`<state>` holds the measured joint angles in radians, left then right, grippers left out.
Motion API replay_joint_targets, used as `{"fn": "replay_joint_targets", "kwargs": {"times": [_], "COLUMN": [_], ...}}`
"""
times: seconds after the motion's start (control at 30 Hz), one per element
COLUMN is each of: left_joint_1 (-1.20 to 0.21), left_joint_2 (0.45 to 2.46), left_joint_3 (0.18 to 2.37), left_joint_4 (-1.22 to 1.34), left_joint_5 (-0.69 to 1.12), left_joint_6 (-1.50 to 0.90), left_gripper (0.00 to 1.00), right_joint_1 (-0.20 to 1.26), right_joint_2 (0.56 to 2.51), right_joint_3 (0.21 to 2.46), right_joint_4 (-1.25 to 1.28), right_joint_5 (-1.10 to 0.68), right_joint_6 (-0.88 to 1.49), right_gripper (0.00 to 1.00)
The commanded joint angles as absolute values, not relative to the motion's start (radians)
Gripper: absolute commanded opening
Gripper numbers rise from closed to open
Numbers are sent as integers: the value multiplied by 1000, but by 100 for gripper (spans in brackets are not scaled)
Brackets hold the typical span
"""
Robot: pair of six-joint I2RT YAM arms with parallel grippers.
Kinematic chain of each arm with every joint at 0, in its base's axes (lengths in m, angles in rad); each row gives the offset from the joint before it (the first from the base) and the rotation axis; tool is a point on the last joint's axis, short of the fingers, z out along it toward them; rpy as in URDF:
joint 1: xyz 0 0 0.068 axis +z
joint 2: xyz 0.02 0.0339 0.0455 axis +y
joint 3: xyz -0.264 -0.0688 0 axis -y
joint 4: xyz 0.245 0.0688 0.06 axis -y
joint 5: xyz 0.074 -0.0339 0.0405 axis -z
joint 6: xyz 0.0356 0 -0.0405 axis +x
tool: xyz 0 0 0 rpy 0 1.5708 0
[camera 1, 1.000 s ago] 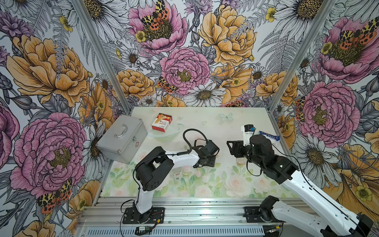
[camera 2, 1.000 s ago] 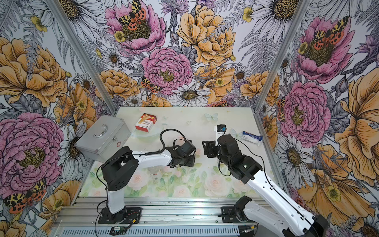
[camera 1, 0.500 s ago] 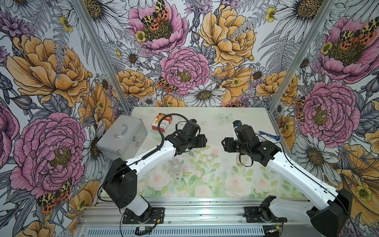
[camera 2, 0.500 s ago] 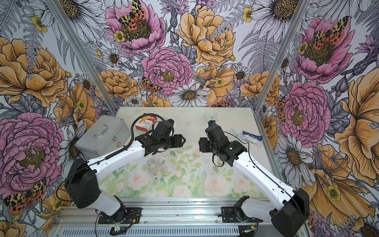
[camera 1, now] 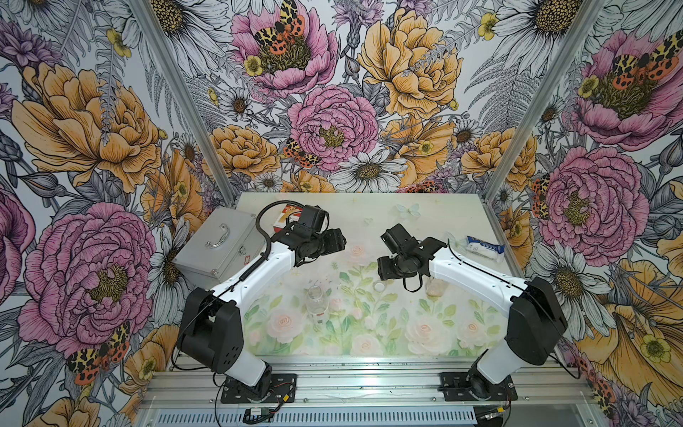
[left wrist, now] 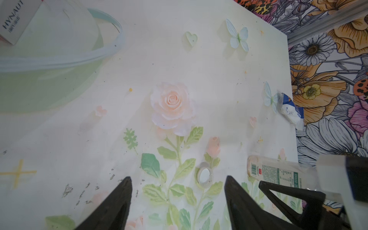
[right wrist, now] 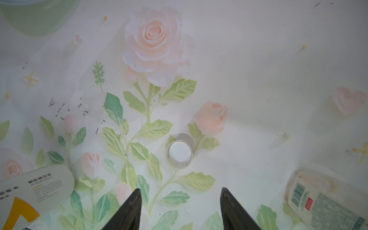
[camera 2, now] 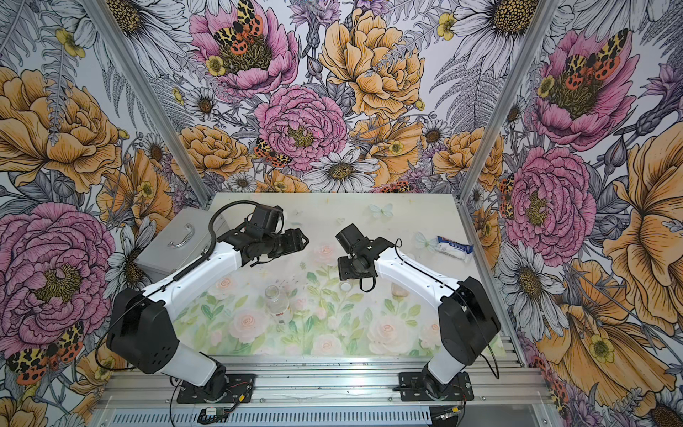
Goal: Screw on the bottle caps
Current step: Pick up the bottle cap from the center of the board.
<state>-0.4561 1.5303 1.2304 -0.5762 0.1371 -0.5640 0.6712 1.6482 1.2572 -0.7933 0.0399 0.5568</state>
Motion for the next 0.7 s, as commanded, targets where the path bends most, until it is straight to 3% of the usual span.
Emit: {"fn": "replay_joint_targets", "kwargs": {"times": [0.0, 0.43, 0.67], "left_joint_1": [-447, -446, -454], "left_joint_2": [1479, 1457, 1436], "left_joint_3": [1247, 1247, 1243], "left_joint_4": [-589, -606, -605], "left_joint_5": [157, 96, 88], "left_joint_6": [-530, -465, -420], "left_gripper": [96, 99, 99], "right_joint_1": [680, 668, 661], "right_joint_2": [1718, 1898, 1936], "right_joint_3": [1297, 1345, 1303], "right_joint_4": [-804, -749, -721], "right_joint_5": [57, 3, -40], "right_joint_6": [541, 516, 525], "right_gripper": [65, 67, 60]}}
